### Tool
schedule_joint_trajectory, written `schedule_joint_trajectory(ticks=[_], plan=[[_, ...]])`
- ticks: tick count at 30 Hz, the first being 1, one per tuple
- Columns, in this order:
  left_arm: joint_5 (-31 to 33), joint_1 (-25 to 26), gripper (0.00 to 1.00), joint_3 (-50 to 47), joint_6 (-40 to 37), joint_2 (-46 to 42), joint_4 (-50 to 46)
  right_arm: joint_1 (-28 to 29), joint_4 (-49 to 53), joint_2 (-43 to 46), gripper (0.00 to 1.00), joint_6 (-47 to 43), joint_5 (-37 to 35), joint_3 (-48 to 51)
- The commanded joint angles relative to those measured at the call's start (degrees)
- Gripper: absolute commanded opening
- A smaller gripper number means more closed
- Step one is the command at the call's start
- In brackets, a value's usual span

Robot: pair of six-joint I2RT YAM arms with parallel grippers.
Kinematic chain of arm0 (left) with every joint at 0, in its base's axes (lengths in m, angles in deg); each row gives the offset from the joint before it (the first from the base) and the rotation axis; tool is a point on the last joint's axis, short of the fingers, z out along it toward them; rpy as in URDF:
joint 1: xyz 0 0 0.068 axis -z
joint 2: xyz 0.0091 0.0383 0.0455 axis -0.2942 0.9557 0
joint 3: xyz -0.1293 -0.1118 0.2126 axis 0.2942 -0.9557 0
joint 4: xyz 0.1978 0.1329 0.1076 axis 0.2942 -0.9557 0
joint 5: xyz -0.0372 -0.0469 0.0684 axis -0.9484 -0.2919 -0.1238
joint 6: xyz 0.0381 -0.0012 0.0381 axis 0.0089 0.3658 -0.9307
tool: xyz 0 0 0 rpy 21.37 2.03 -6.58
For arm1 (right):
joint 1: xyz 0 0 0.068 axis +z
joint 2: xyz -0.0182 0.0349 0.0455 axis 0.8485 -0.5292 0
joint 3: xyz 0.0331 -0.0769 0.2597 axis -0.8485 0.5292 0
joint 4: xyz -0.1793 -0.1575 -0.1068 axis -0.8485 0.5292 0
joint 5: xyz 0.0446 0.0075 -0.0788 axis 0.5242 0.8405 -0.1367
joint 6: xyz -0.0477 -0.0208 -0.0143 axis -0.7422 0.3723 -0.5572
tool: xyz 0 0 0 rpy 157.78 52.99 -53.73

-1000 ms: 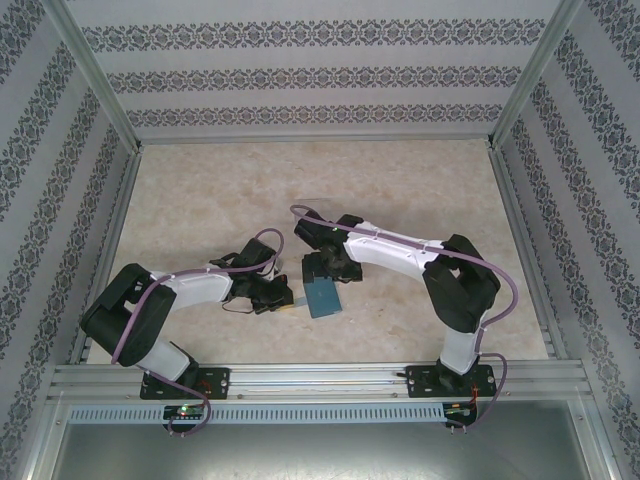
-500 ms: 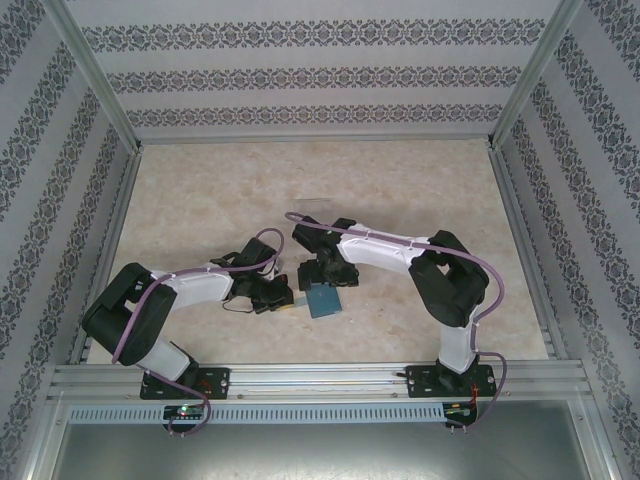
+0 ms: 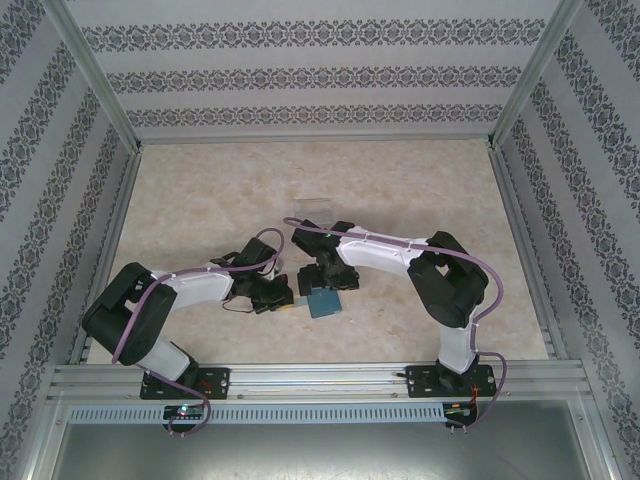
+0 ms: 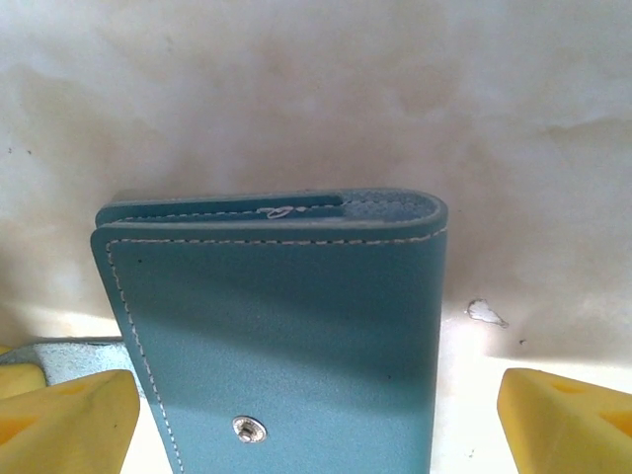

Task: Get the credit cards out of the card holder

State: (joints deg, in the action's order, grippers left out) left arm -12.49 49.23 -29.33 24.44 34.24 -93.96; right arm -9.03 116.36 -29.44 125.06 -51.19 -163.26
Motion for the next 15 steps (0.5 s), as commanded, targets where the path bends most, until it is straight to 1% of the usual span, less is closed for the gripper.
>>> schedule_joint_trajectory(ticks=[1, 15], plan=[[3.2, 0.2, 0.0, 0.3, -0.8, 2.4, -0.8, 0.5, 2.0, -0.7, 0.93, -1.4, -1.1, 0.6], [3.4, 0.2, 0.0, 0.1, -0.9, 2.4, -0.9, 0.4, 1.9, -1.3, 0.93, -1.7, -1.2, 0.7]])
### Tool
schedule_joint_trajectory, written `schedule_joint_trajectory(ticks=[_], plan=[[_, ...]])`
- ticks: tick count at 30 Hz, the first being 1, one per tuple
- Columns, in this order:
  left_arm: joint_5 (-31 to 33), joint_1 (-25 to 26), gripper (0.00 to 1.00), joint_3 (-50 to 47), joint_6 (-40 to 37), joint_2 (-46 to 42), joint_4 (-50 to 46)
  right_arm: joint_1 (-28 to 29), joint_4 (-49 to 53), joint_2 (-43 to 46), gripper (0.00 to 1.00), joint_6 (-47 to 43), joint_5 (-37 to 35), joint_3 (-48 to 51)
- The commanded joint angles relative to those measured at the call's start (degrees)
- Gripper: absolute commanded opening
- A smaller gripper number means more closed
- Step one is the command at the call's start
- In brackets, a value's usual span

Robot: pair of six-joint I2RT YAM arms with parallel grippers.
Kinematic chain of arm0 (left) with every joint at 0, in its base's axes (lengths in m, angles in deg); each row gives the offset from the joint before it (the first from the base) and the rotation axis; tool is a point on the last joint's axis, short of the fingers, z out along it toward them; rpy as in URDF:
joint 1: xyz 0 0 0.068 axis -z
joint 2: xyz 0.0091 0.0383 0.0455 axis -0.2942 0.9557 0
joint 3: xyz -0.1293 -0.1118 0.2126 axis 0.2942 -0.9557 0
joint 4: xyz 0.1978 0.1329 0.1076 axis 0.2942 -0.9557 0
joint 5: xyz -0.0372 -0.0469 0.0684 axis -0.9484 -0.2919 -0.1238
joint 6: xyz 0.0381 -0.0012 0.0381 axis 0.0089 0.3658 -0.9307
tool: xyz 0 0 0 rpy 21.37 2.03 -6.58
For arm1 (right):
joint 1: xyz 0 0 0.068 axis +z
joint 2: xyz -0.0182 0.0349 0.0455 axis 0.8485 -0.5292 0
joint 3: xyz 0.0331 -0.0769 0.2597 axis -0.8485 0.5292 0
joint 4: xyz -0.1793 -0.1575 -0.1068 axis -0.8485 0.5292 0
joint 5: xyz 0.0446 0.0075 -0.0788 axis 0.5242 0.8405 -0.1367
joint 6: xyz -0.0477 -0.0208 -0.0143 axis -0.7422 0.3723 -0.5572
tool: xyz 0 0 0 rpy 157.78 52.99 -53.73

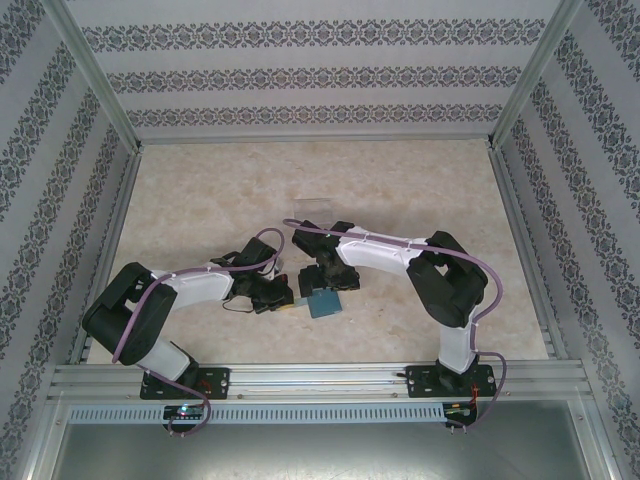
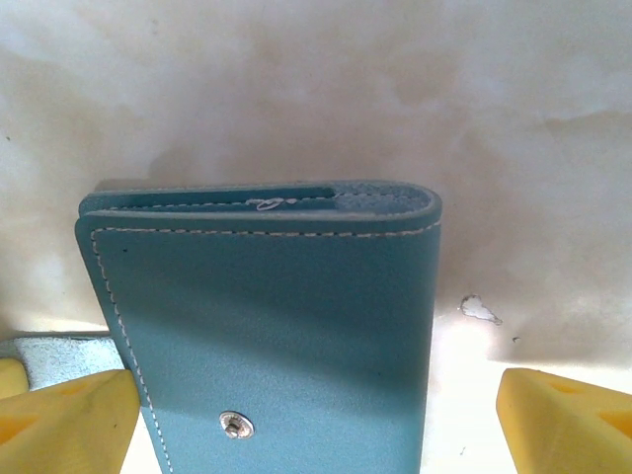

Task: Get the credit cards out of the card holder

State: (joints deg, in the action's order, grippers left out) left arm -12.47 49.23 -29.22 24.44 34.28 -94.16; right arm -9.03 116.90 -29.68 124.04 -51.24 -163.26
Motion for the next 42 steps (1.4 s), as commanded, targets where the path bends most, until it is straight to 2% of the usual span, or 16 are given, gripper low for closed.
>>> schedule_joint_trajectory(ticks=[1, 27, 42], plan=[[3.4, 0.3, 0.0, 0.0, -0.9, 2.4, -0.7, 0.5, 1.3, -1.2, 0.93, -0.8, -0.9, 0.7], [3.2, 0.3, 0.0, 1.2, -1.4, 2.6, -1.6, 0.6, 0.8, -2.0, 0.94, -0.8, -0.3, 0.4], [4.1, 0.2, 0.0, 1.3, -1.3, 2.2, -2.7, 0.4, 4.2, 2.6, 0.94, -0.8, -2.8, 0.7]])
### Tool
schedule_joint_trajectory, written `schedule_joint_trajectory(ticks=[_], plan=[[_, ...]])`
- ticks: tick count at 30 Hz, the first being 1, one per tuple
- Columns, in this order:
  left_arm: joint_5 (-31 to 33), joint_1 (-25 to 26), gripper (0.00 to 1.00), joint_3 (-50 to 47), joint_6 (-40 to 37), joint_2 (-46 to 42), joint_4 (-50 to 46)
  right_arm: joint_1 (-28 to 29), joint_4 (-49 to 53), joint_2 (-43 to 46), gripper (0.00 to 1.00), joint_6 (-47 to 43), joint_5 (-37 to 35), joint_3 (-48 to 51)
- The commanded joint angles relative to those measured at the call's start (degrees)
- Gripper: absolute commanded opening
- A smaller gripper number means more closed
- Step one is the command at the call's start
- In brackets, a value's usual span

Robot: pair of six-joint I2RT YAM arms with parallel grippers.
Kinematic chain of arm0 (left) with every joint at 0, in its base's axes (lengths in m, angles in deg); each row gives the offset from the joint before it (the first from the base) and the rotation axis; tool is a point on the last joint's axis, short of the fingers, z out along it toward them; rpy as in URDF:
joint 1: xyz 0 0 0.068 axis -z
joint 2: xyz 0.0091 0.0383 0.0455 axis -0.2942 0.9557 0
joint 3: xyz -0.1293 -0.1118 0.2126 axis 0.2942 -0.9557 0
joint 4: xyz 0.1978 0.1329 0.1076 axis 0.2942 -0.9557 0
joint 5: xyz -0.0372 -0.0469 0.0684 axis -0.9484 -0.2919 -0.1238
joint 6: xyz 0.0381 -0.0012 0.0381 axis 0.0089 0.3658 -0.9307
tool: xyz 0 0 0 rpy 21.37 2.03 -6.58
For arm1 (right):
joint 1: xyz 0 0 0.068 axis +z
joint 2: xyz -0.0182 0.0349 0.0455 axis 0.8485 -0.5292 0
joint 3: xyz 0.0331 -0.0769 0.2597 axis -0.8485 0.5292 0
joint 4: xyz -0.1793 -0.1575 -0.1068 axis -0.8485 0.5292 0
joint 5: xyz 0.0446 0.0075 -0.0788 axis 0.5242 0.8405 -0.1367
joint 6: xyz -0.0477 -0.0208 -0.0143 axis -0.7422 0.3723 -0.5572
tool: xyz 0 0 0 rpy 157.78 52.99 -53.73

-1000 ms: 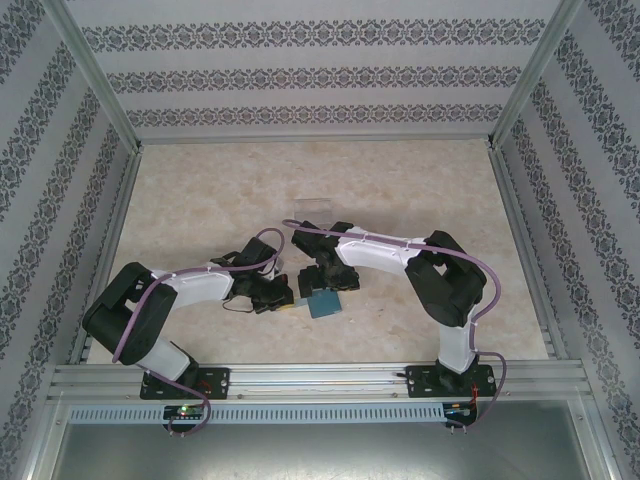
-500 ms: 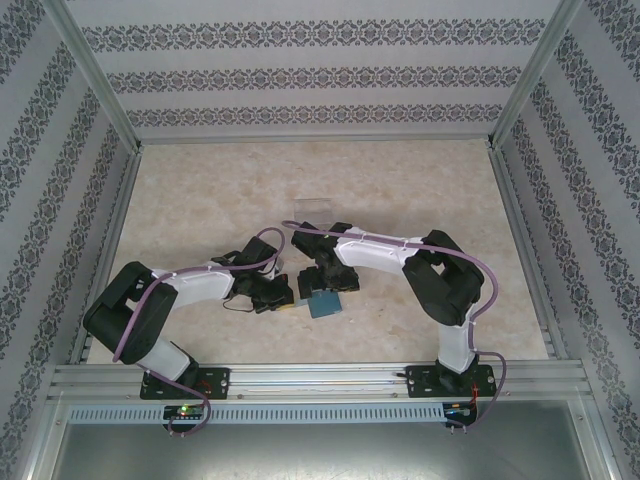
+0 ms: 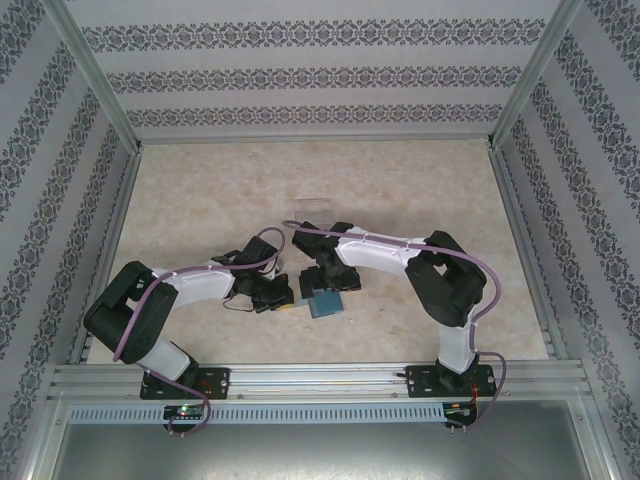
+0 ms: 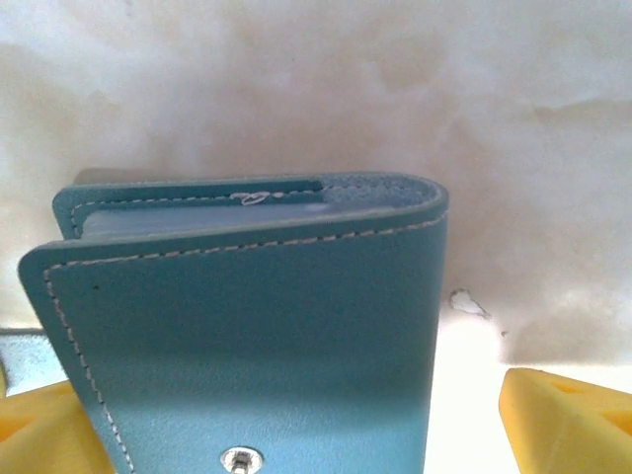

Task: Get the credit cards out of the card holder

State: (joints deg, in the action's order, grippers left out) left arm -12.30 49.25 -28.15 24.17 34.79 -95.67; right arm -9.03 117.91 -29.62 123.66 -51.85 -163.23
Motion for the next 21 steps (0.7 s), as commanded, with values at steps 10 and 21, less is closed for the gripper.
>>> schedule_joint_trajectory(ticks=[10, 21], plan=[[4.0, 0.2, 0.0, 0.0, -0.8, 2.4, -0.2, -0.9, 5.1, 4.1, 0.94, -2.0, -3.2, 1.2], [4.2, 0.2, 0.0, 1.2, -1.1, 2.7, -1.0, -2.1, 7.3, 6.1, 0.94, -3.4, -5.3, 2.0]])
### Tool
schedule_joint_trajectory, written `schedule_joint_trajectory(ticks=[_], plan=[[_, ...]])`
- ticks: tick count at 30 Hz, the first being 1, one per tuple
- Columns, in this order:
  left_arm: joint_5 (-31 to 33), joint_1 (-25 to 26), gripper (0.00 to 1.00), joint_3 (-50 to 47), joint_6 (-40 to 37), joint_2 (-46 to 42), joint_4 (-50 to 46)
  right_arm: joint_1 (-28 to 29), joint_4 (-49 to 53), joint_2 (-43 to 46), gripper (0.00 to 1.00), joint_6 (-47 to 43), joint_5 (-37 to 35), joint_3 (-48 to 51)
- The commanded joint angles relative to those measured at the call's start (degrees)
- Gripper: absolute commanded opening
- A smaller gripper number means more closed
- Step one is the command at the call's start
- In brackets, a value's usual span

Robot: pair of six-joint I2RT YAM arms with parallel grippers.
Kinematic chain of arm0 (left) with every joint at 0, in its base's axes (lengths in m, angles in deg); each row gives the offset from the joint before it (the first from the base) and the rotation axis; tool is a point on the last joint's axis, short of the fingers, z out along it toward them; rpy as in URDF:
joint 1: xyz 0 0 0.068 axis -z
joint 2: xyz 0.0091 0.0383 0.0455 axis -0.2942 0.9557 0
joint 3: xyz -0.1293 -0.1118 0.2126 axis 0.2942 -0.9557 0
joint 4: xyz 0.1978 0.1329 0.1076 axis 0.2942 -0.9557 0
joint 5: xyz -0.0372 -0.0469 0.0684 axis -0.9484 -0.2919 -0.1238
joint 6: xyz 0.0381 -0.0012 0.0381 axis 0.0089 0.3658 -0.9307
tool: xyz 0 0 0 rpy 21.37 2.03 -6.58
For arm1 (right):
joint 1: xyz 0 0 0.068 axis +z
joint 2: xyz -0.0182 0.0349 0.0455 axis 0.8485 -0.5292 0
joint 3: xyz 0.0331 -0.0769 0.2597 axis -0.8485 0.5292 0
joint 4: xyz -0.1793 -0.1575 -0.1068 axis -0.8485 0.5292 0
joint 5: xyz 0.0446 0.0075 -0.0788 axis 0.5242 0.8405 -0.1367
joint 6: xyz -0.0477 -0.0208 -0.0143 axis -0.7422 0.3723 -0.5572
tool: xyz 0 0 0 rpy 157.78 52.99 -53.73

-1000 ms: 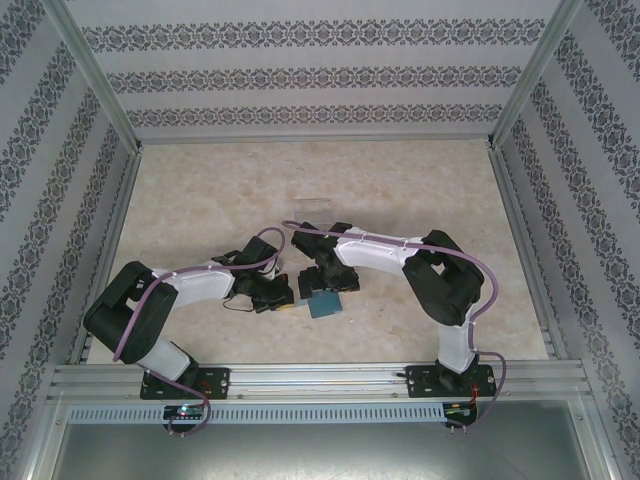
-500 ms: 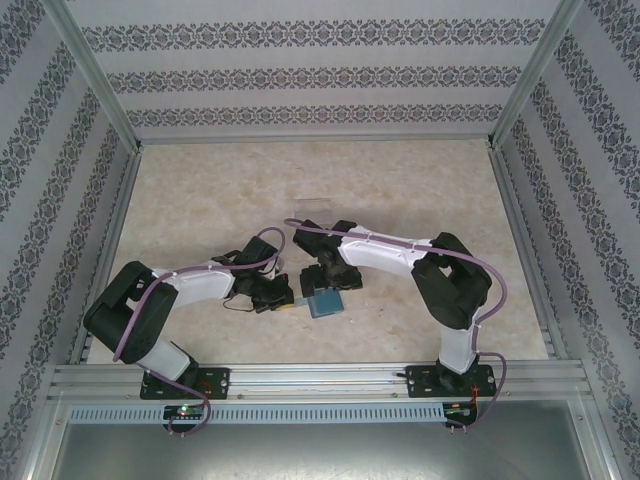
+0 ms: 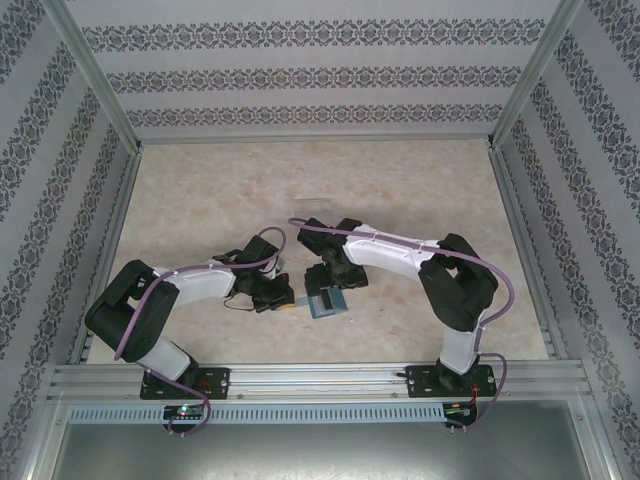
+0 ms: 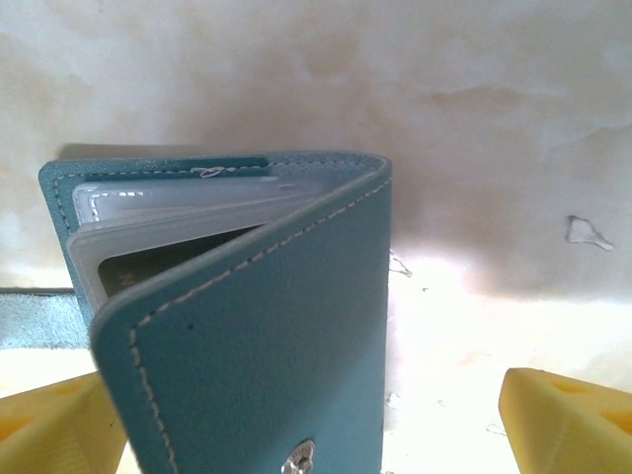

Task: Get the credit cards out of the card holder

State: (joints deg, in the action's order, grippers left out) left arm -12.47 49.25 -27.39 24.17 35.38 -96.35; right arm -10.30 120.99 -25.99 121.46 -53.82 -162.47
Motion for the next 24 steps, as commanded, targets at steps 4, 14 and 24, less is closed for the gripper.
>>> schedule_joint_trajectory(ticks=[4, 14, 24], plan=[[4.5, 0.2, 0.0, 0.4, -1.1, 1.9, -0.6, -1.9, 3.4, 3.6, 0.94, -1.6, -3.1, 2.7], [4.5, 0.2, 0.0, 0.9, -1.2, 2.3, -1.1, -4.9, -4.2, 4.9, 0.93, -2.2, 2.8, 9.6], [5.5, 0.1, 0.0, 1.6, -1.4, 1.6, -2.6, -5.1, -10.1, 6.8, 0.92, -1.3, 9.1, 11.8]])
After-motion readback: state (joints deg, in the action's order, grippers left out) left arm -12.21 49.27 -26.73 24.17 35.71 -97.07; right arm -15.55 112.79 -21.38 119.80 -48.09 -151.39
